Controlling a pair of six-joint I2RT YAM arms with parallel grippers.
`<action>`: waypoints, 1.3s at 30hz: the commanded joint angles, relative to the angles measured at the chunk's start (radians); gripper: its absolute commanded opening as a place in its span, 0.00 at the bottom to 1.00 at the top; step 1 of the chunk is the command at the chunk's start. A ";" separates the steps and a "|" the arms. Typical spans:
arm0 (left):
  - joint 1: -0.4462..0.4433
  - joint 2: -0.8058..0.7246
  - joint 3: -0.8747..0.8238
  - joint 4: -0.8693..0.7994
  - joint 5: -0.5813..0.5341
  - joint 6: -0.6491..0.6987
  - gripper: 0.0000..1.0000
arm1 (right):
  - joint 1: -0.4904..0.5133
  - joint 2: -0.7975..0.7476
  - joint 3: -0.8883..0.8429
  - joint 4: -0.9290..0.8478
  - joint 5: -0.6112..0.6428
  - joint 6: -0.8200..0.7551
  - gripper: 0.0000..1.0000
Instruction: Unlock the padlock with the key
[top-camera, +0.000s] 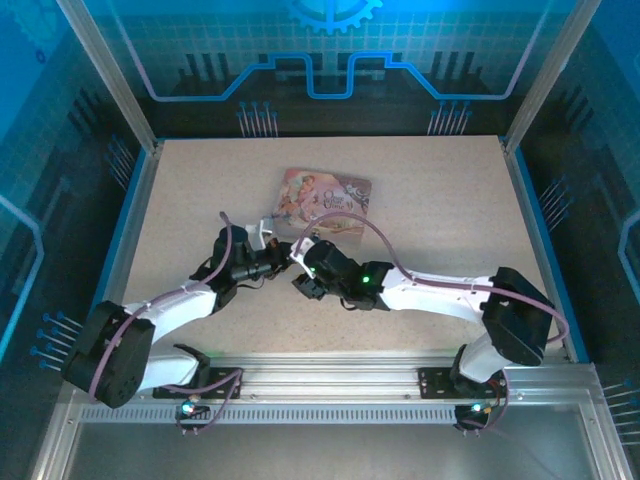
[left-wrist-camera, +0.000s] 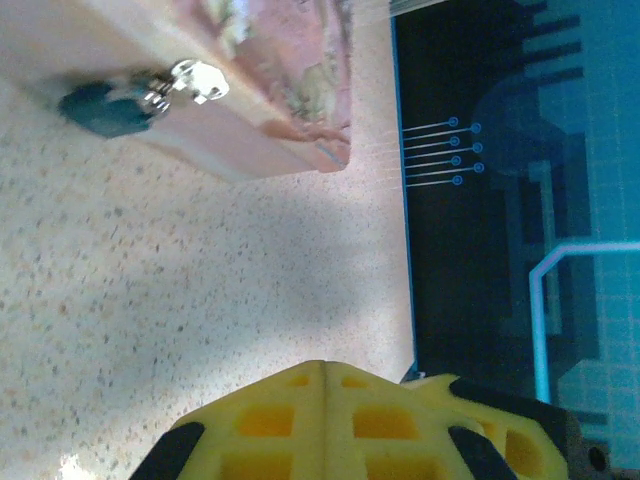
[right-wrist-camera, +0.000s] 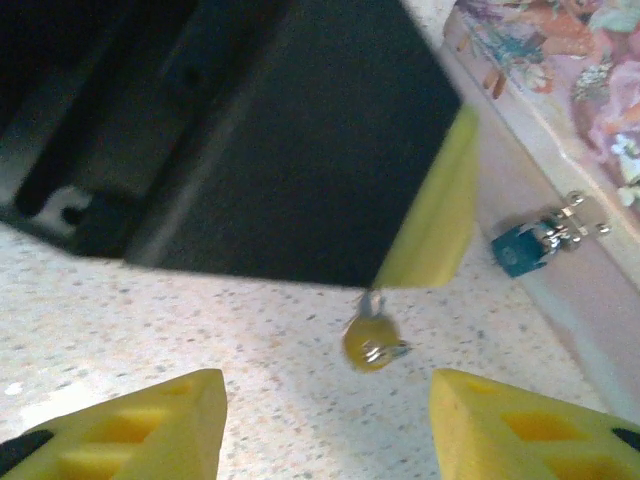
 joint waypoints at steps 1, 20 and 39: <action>-0.005 -0.033 0.062 -0.024 0.043 0.223 0.00 | -0.058 -0.121 -0.037 0.025 -0.230 0.021 0.58; -0.005 -0.077 0.162 0.030 0.413 0.765 0.00 | -0.452 -0.347 -0.227 0.259 -1.068 0.302 0.37; -0.021 -0.057 0.233 -0.017 0.554 0.723 0.00 | -0.401 -0.292 -0.225 0.314 -0.975 0.301 0.34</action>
